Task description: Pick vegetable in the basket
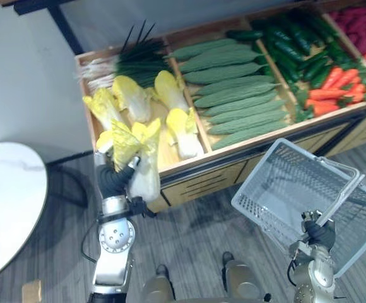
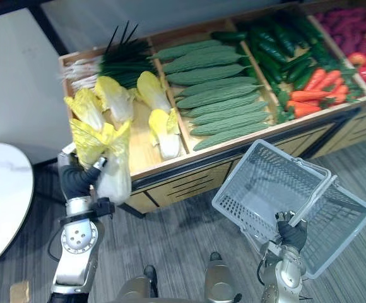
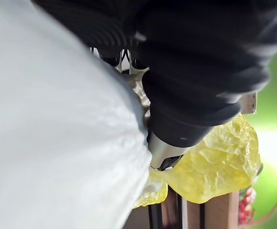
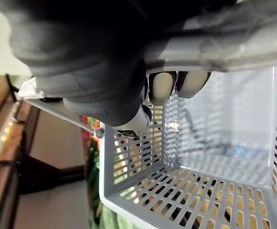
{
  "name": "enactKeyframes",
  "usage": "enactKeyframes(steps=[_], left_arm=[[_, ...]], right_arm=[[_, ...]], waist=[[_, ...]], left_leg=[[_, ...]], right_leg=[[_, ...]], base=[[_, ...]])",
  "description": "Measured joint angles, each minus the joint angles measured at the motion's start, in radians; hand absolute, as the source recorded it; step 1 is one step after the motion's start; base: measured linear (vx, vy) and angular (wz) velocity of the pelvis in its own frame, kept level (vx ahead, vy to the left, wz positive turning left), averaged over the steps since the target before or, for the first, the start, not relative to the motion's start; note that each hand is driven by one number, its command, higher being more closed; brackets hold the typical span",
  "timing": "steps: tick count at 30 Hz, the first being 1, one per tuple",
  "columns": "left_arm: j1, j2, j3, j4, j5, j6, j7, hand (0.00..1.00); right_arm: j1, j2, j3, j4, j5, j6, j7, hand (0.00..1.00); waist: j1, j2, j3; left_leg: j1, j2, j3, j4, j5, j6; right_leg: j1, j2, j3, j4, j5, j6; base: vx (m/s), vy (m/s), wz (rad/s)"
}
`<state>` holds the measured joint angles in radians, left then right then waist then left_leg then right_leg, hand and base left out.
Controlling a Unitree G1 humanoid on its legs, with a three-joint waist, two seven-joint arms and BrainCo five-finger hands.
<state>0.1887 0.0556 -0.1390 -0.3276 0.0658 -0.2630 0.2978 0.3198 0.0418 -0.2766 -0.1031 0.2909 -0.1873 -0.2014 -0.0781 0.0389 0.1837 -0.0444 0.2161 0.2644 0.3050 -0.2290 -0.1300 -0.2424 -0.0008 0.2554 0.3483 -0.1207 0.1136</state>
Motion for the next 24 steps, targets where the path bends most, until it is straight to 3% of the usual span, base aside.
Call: enactKeyframes(steps=[3,4,7,8,9,10,11,12,14,15,16,17,18,21,24], left_arm=[[-0.005,-0.009,-0.023,0.0,-0.016,-0.001,-0.02,1.0],[-0.016,-0.015,-0.03,0.004,-0.017,-0.002,-0.028,1.0],[-0.043,-0.013,-0.031,0.047,-0.03,-0.002,-0.033,1.0],[-0.063,-0.015,-0.022,0.074,-0.037,-0.002,-0.033,1.0],[-0.073,-0.012,-0.011,0.082,-0.039,-0.004,-0.031,1.0],[-0.082,-0.011,-0.008,0.091,-0.041,-0.005,-0.031,1.0],[-0.108,-0.011,-0.01,0.122,-0.052,-0.005,-0.033,1.0],[-0.142,-0.014,-0.019,0.171,-0.055,-0.004,-0.034,1.0],[-0.186,-0.014,-0.037,0.228,-0.055,-0.002,-0.037,1.0],[-0.205,-0.013,-0.05,0.253,-0.055,-0.002,-0.036,1.0],[-0.226,-0.012,-0.058,0.297,-0.055,0.0,-0.035,1.0],[-0.232,-0.008,-0.064,0.319,-0.055,0.003,-0.035,1.0],[-0.241,-0.013,-0.082,0.346,-0.055,0.008,-0.034,1.0],[-0.251,-0.012,-0.122,0.374,-0.054,0.018,-0.032,1.0],[-0.26,-0.015,-0.138,0.419,-0.054,0.022,-0.027,1.0]], right_arm=[[-0.006,0.0,0.051,-0.044,-0.029,0.0,-0.009,1.0],[-0.024,-0.001,0.078,-0.048,-0.042,0.001,-0.011,1.0],[-0.078,-0.014,0.138,-0.026,-0.068,0.008,-0.011,1.0],[-0.128,-0.036,0.168,0.013,-0.069,0.01,-0.01,1.0],[-0.189,-0.06,0.207,0.064,-0.069,0.012,-0.009,1.0],[-0.214,-0.065,0.222,0.083,-0.068,0.014,-0.004,1.0],[-0.243,-0.072,0.249,0.092,-0.068,0.022,0.014,1.0],[-0.256,-0.087,0.278,0.092,-0.066,0.024,0.035,1.0],[-0.271,-0.119,0.316,0.092,-0.055,0.04,0.059,1.0],[-0.279,-0.133,0.329,0.092,-0.043,0.046,0.071,1.0],[-0.284,-0.15,0.359,0.092,-0.02,0.055,0.076,1.0],[-0.288,-0.161,0.382,0.093,-0.012,0.057,0.078,1.0],[-0.304,-0.18,0.409,0.093,0.014,0.058,0.082,1.0],[-0.346,-0.179,0.445,0.094,0.067,0.059,0.095,1.0],[-0.363,-0.192,0.482,0.095,0.099,0.058,0.1,1.0]], waist=[[0.003,-0.007,-0.011],[0.005,-0.012,-0.011],[0.009,-0.023,-0.012],[0.009,-0.018,-0.01],[0.013,-0.016,-0.011],[0.016,-0.018,-0.012],[0.016,-0.021,-0.014],[0.011,-0.007,-0.015],[0.003,0.011,-0.021],[0.002,0.014,-0.02],[0.003,0.016,-0.019],[0.004,0.015,-0.018],[0.006,0.017,-0.019],[0.018,0.014,-0.017],[0.039,0.017,-0.018]], left_leg=[[0.005,0.026,0.111,0.042,-0.025,0.0],[0.015,0.044,0.18,0.052,-0.03,0.004],[0.078,0.052,0.295,0.044,-0.035,0.011],[0.114,0.061,0.337,0.028,-0.037,0.015],[0.163,0.065,0.391,-0.01,-0.037,0.015],[0.185,0.065,0.42,-0.026,-0.037,0.015],[0.218,0.068,0.455,-0.034,-0.037,0.014],[0.234,0.093,0.467,-0.005,-0.037,0.014],[0.219,0.167,0.446,0.136,-0.022,0.037],[0.206,0.204,0.413,0.229,0.007,0.083],[0.174,0.243,0.332,0.368,0.099,0.156],[0.155,0.241,0.266,0.422,0.106,0.148],[0.089,0.195,0.14,0.501,0.036,0.087],[-0.042,0.099,-0.006,0.503,-0.084,0.087],[-0.119,0.011,-0.136,0.33,-0.09,0.076]], right_leg=[[-0.031,0.028,0.075,-0.045,0.051,-0.001],[-0.057,0.002,0.002,-0.067,0.074,-0.045],[-0.086,-0.146,-0.387,-0.071,0.131,-0.17],[-0.072,-0.2,-0.57,-0.07,0.131,-0.214],[-0.06,-0.24,-0.733,-0.056,0.137,-0.23],[-0.06,-0.251,-0.782,-0.048,0.141,-0.223],[-0.064,-0.244,-0.802,-0.048,0.174,-0.175],[-0.076,-0.198,-0.755,-0.055,0.177,-0.154],[-0.07,-0.115,-0.695,-0.083,0.171,-0.163],[-0.054,-0.078,-0.663,-0.1,0.171,-0.17],[-0.007,-0.038,-0.623,-0.134,0.17,-0.176],[0.018,-0.029,-0.602,-0.151,0.172,-0.178],[0.05,-0.017,-0.555,-0.182,0.167,-0.185],[0.108,-0.019,-0.46,-0.222,0.176,-0.172],[0.161,-0.036,-0.362,-0.241,0.18,-0.134]], base=[[-0.03,0.1,-1.35],[-0.03,0.095,-1.62],[0.0,0.046,-1.45],[0.04,-0.071,-1.93],[0.06,-0.103,-1.92],[0.1,-0.154,-2.0],[0.14,-0.2,-1.81],[0.16,-0.213,-1.68],[0.25,-0.243,-1.42],[0.34,-0.224,-1.51],[0.26,-0.1,-1.16],[0.33,-0.045,-1.18],[0.26,0.028,-0.91],[0.34,0.111,-1.0],[0.22,0.215,-1.05]])
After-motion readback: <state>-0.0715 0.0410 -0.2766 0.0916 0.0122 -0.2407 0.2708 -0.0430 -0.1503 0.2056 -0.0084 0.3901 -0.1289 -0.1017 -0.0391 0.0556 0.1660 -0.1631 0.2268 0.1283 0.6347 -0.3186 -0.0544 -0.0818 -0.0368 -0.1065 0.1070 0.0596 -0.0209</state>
